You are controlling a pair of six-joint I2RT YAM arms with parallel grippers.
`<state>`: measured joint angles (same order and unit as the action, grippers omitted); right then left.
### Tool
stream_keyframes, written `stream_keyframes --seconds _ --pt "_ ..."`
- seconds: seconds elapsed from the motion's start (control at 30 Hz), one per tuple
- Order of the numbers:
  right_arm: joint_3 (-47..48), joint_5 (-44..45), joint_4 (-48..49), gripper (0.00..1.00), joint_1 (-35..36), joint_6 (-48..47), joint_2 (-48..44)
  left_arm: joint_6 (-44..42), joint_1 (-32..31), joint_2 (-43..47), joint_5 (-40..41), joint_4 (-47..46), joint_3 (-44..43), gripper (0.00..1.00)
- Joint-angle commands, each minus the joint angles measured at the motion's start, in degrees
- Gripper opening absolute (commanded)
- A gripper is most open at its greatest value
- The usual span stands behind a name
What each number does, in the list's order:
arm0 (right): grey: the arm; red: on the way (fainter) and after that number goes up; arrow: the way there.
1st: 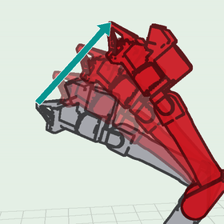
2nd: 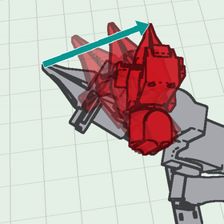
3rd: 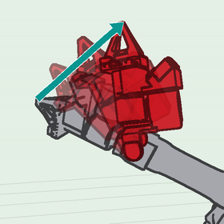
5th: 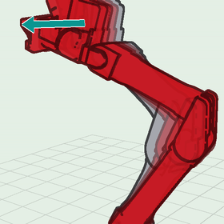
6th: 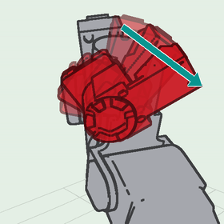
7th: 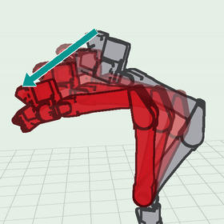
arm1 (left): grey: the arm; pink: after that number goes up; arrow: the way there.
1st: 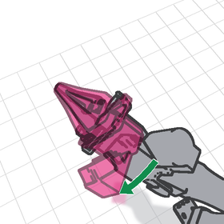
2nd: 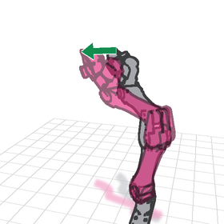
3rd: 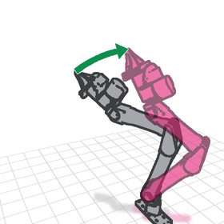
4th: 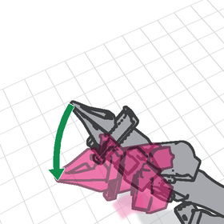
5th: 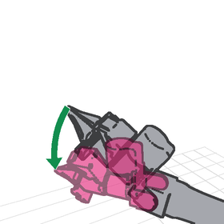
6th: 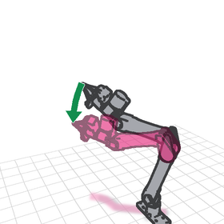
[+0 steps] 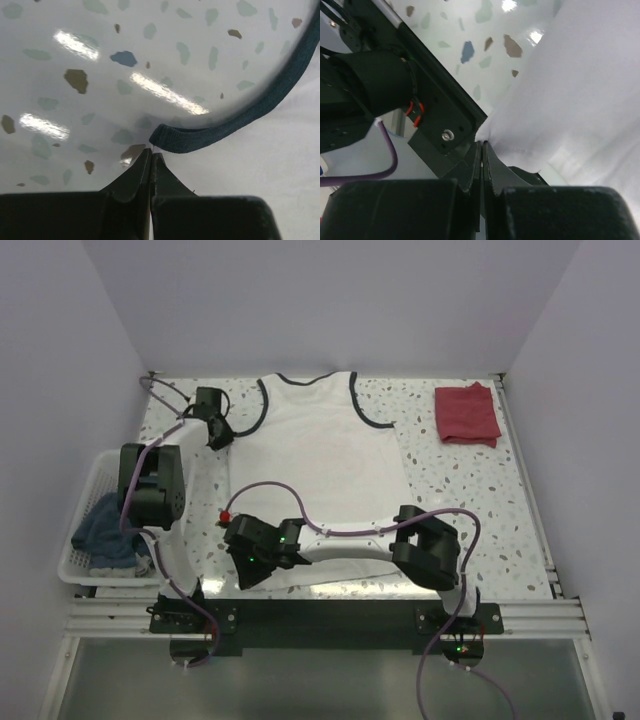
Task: Fold and stack the tank tops
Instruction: Fold the tank top
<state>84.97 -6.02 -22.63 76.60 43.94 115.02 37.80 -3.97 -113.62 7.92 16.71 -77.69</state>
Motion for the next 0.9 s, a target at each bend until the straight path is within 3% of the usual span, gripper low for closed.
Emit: stream_keyframes --seconds 0.0,0.23,0.47,0.87 --pt "4.9 -4.4 1.4 0.00 1.1 0.6 1.0 -1.8 3.0 3.0 3.5 0.2 -2.8 0.00" --pt "4.3 -4.1 1.7 0.00 0.3 0.4 -2.7 -4.0 1.4 0.7 2.1 3.6 -9.5 0.00" --pt "-8.5 -4.6 6.0 0.00 -5.7 3.2 -13.0 -2.5 -4.1 -3.4 2.2 6.7 -18.8 0.00" --pt "-27.6 -4.0 11.2 0.00 -10.7 6.7 -25.2 1.0 -10.3 -10.7 1.8 6.7 -24.4 0.00"
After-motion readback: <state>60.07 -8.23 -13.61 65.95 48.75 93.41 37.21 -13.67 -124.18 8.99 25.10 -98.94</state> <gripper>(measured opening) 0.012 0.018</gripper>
